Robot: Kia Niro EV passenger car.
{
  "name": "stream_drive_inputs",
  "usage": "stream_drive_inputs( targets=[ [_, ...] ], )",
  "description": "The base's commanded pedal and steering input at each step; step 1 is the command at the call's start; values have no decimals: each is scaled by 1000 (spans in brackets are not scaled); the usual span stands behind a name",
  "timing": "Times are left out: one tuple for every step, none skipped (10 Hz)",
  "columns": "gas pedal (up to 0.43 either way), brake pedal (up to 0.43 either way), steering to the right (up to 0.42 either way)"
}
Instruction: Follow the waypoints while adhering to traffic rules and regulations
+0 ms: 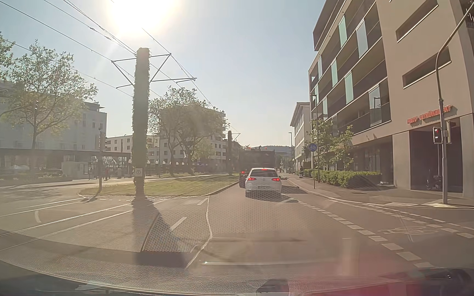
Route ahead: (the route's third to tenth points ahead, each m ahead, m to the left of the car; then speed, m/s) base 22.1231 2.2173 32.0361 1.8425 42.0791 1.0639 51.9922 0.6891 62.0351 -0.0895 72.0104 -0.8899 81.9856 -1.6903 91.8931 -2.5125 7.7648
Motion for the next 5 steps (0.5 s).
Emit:
stream_drive_inputs(
  targets=[
    [0,0,-14],
    [0,0,-11],
    [0,0,-10],
    [0,0,-8],
    [0,0,-8]
  ],
)
